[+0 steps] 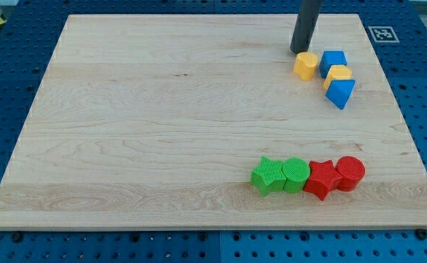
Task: Move your arm towards the blue cube
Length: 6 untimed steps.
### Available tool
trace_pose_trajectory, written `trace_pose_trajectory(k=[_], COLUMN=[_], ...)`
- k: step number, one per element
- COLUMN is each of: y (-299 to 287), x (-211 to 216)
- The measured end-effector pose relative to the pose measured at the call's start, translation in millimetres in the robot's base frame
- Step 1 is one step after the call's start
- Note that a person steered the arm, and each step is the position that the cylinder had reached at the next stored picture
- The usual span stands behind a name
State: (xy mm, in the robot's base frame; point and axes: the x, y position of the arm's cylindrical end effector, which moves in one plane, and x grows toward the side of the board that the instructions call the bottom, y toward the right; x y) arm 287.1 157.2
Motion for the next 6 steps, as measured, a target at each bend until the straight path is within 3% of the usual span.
trace_pose_trajectory(k=[3, 6], y=[57.7, 94.5], x=[-0.5, 54.0])
